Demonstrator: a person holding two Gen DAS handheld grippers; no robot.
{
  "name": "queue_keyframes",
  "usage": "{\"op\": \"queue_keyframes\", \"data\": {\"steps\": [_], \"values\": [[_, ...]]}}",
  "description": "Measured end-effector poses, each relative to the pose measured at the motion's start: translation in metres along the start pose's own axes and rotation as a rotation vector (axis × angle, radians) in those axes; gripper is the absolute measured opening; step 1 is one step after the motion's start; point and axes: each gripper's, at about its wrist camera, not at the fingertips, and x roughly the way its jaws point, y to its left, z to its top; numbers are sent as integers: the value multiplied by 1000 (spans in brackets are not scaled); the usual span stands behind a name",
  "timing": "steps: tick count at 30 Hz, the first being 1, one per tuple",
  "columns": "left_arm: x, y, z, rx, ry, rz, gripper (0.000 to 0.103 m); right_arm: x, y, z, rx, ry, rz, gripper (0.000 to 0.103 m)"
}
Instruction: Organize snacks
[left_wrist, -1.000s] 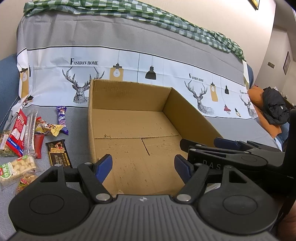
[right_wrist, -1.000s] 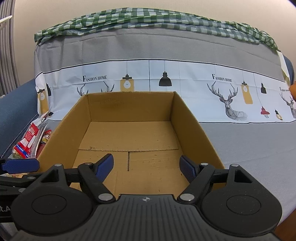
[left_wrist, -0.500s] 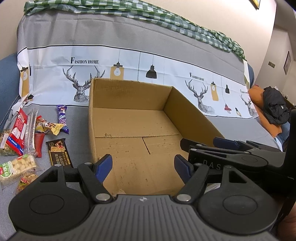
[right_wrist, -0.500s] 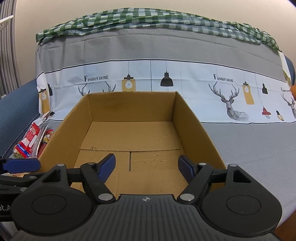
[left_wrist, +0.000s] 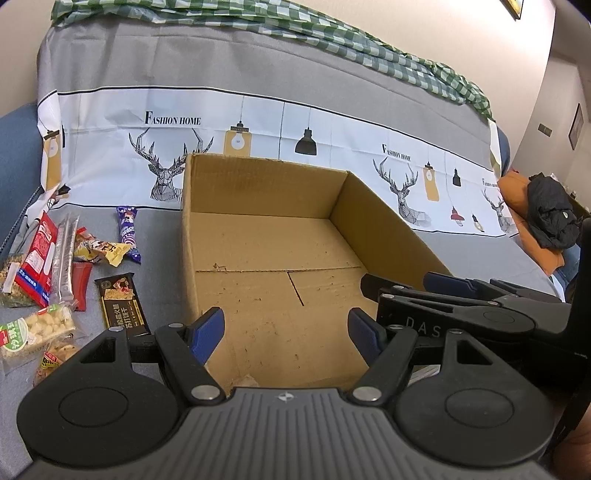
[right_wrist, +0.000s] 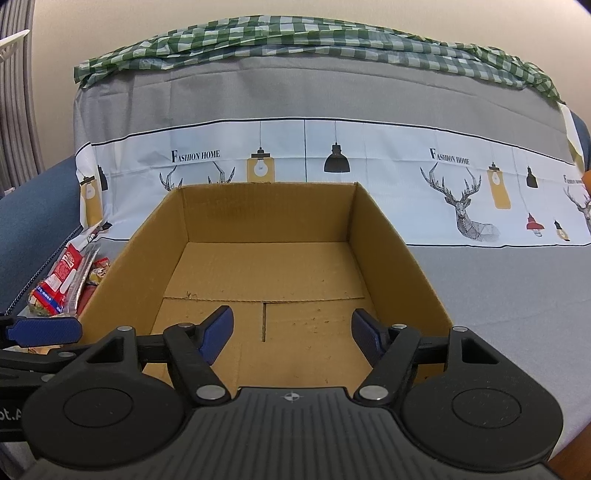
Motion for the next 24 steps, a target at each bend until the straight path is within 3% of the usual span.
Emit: {"op": "queue_keyframes", "data": {"steps": [21,24], "values": [[0,0,0,8,-5,-4,78,1,0,-1,3,-6,2,72],[-3,5,0,0,7,-12,67,1,2,2,-1,-14,6,70]]}}
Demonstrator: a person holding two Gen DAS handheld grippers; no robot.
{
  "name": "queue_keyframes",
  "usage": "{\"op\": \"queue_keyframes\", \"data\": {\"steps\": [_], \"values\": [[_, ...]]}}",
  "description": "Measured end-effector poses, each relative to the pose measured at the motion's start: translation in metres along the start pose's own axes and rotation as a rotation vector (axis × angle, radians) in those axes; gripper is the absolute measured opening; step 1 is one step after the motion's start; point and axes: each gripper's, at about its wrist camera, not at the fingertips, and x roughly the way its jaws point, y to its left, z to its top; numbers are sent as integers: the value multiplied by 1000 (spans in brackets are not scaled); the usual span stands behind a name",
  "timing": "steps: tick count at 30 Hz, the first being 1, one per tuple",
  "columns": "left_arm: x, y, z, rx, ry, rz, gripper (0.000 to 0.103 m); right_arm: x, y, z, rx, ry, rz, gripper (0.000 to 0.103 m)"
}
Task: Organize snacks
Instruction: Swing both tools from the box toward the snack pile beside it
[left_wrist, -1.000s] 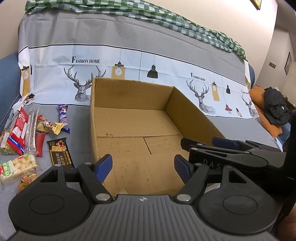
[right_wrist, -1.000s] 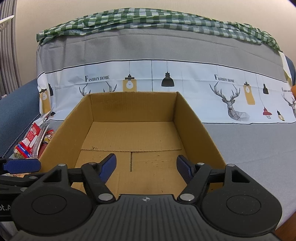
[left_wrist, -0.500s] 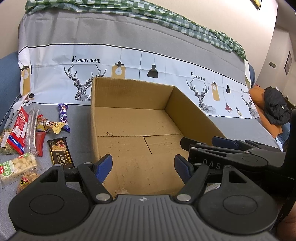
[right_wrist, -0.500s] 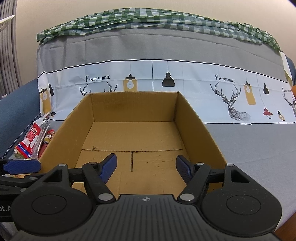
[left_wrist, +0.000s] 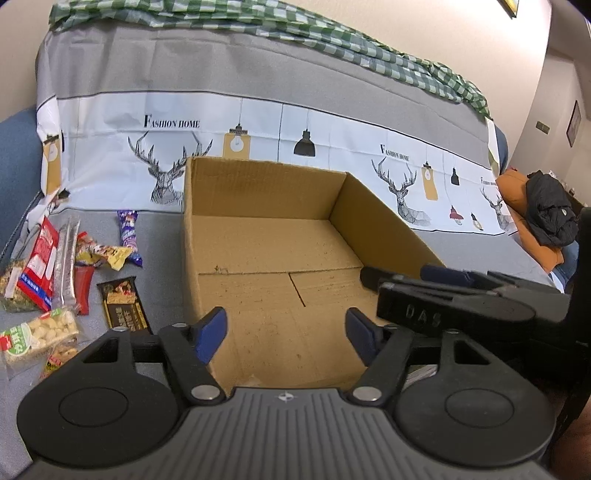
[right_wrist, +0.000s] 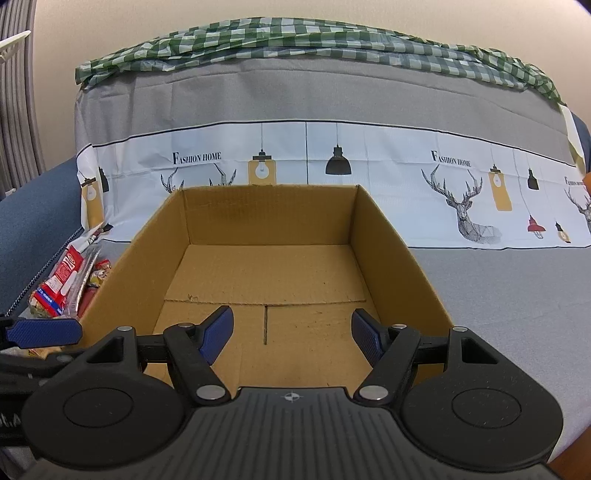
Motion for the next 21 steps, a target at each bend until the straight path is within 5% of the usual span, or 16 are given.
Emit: {"op": "queue_keyframes", "data": {"steps": [3,5,8,14,21], "values": [[-6,16,5,-38,38,-70,39,-2,4,4,5,-19,12,62],[-12,28,13,-39,58,-101,31,-4,8,6,21,-23,33,51],[-26,55,33,-36,67,-122,31,-9,18,10,25,-45,63,50],[-36,136,64,-12,29,-43,31,-24,52,9,-8,-101,181,51],[-23,213,43,-168,95,-8,31,-37,119,9,-122,-163,373,52]]}}
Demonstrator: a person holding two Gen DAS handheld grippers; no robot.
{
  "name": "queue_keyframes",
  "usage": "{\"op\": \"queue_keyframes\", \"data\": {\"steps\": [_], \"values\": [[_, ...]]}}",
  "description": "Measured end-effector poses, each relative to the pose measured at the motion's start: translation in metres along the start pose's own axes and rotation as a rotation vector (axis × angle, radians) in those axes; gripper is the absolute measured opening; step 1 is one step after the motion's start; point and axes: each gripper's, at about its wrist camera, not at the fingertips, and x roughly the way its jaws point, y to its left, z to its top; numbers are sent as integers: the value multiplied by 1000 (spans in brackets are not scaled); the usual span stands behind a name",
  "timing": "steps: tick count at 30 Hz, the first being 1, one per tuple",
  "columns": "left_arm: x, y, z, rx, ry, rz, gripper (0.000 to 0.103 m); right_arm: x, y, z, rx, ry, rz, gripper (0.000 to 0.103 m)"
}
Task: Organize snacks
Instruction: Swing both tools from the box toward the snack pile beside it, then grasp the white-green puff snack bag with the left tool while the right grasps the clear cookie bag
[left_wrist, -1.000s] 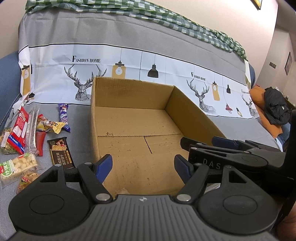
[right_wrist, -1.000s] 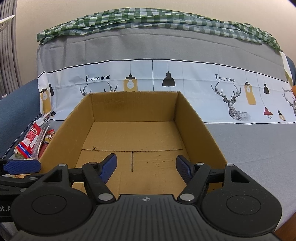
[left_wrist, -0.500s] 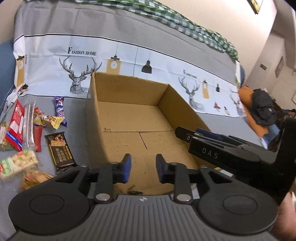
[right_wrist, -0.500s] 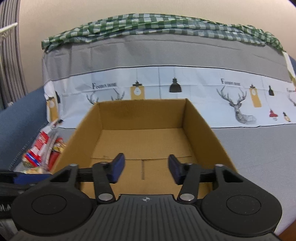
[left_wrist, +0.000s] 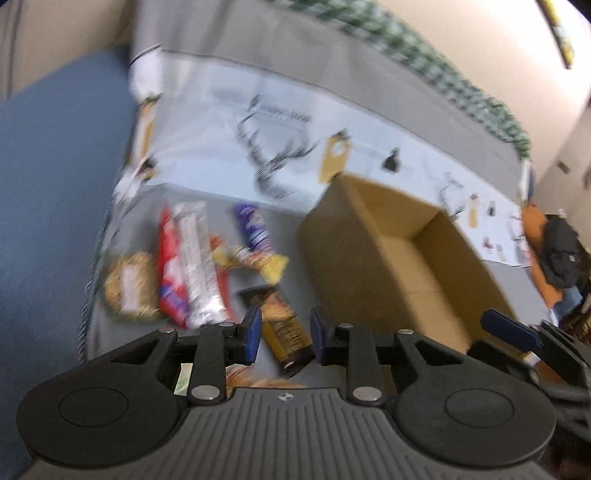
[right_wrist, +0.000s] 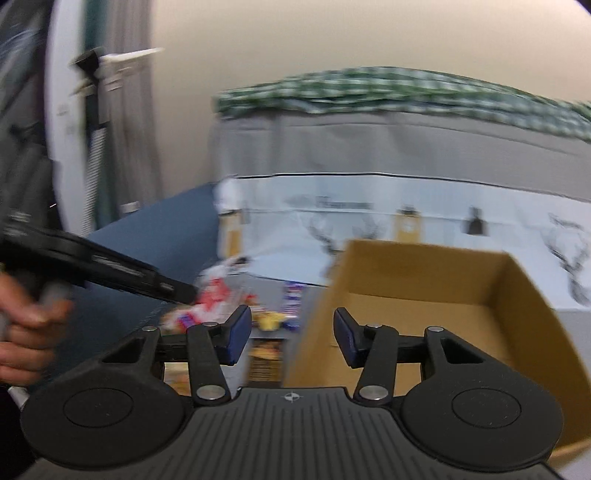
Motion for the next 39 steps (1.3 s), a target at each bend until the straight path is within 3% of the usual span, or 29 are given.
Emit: {"op": "queue_keyframes", "data": {"steps": [8,11,12,22,26,34,39], "values": [[11,25,2,-33,60,28,31,28,71,-13,-125,72,147,59],[17,29,1,-36,86,29,32,47,83,-21,-164,131,192,74],[19,29,0,-31,91,36,33,54,87,-25,-177,141,197,74],[23,42,-1,-54,118,79,38,104,99,-58,-234,277,191,79],[26,41,-1,-55,127,90,46,110,102,-70,-291,283,175,79],[32,46,-1,-72,140,117,47,114,99,-76,-330,301,142,77],[44,43,-5,-36,178,163,64,117,96,-79,-331,314,134,76]]}}
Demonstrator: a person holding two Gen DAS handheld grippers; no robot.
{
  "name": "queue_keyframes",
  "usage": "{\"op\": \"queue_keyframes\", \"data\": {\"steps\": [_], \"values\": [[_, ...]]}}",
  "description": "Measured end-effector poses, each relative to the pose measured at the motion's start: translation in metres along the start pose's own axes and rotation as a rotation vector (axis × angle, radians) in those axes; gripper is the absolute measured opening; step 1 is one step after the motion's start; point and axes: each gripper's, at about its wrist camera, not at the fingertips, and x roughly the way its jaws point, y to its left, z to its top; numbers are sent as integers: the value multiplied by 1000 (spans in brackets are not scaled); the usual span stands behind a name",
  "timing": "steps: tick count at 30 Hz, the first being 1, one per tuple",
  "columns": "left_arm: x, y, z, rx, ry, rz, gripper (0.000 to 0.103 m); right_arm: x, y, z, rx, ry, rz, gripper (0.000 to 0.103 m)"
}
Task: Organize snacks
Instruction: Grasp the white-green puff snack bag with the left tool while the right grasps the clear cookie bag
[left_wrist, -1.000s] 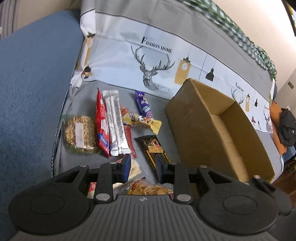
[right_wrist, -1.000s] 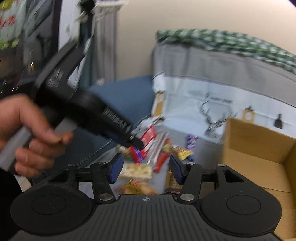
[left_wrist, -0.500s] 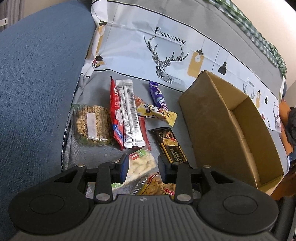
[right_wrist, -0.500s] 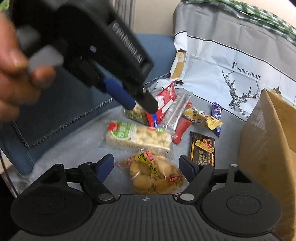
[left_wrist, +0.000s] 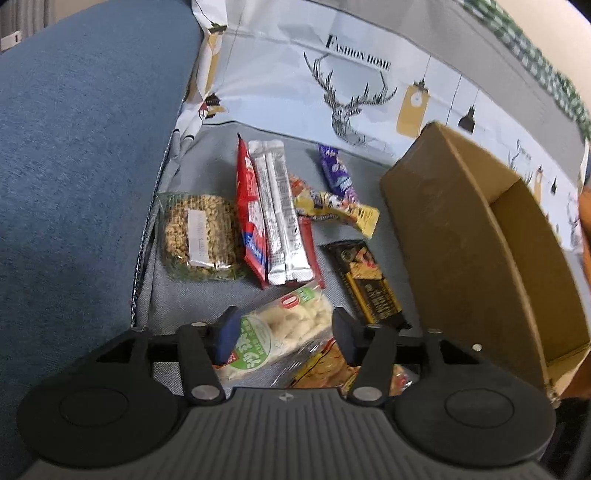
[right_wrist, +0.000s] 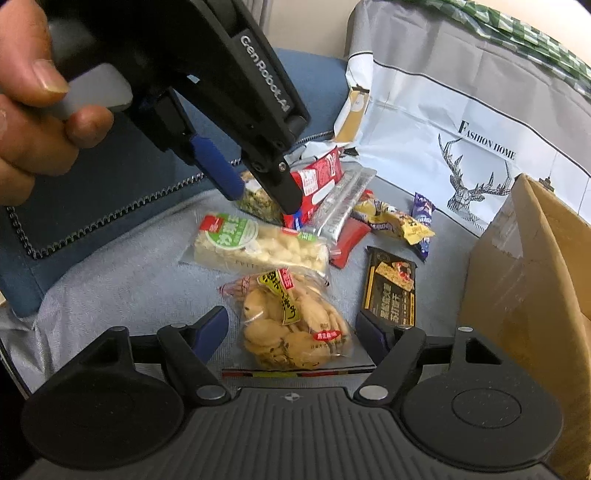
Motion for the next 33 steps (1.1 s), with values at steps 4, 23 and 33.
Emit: {"op": "queue_keyframes", "data": {"steps": [4,23,33], "values": [[13,-7,-2,41,26,39,72,1,1,-2,-16,10,0,72],[38,-15,-1,123,101,51,83,-3,2,-3,-23,2,6,59],[39,-8,-3,115,126,72,57,-12,0,1,-12,0,22,45]]}}
